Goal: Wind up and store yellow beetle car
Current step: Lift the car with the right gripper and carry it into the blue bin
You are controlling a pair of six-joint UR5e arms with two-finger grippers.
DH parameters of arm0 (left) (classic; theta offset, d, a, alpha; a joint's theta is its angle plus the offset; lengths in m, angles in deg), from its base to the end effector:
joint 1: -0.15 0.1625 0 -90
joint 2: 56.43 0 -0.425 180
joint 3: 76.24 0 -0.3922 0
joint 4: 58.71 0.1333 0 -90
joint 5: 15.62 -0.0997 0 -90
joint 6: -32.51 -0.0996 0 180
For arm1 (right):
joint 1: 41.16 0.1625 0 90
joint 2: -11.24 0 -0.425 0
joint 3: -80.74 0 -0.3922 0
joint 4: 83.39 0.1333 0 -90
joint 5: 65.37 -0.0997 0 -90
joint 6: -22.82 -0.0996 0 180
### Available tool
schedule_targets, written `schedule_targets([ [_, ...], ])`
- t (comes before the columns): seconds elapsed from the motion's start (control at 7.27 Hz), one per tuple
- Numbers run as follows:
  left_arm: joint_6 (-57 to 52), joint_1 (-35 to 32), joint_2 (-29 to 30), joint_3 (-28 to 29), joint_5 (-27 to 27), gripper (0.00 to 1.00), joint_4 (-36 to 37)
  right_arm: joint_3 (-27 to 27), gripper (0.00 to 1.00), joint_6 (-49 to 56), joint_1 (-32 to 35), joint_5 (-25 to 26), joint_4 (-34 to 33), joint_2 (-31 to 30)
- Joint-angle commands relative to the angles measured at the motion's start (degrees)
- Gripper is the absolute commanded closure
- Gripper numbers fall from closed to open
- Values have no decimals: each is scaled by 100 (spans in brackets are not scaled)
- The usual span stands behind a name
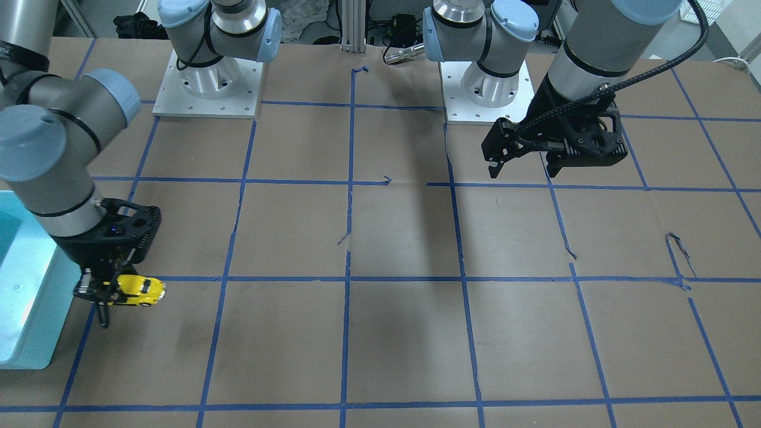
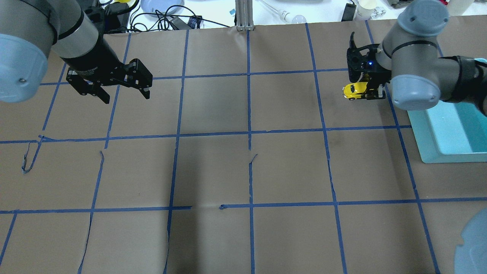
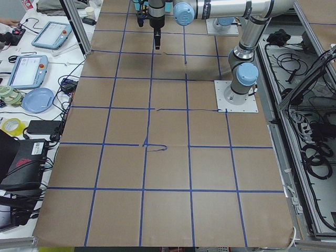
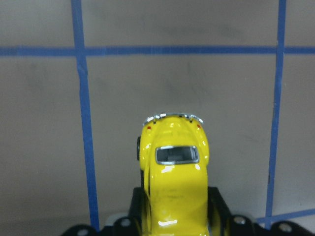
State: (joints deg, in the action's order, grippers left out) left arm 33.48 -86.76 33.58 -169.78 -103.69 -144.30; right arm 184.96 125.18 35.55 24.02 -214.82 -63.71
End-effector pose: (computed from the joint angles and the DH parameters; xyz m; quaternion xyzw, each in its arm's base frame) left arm -0.1099 -0.4994 0.4652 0.0353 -0.9992 0.0078 0.0167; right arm -0.0005 -0.5865 0.3048 0.6978 -0.7084 0.0609 0.0868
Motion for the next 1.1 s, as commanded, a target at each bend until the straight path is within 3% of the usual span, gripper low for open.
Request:
schedule_targets([
  [0.0,0,8,8,3,0,0,7,-24,100,1237,-1110,-140,39,-125],
  [0.55,0,34,8,29,18,0,95,-51,100,3163,-2527,-633,231,50],
  [0.96,-9,43,8,29,18,0,86,-68,100,3422,-2653,-485,154,928],
])
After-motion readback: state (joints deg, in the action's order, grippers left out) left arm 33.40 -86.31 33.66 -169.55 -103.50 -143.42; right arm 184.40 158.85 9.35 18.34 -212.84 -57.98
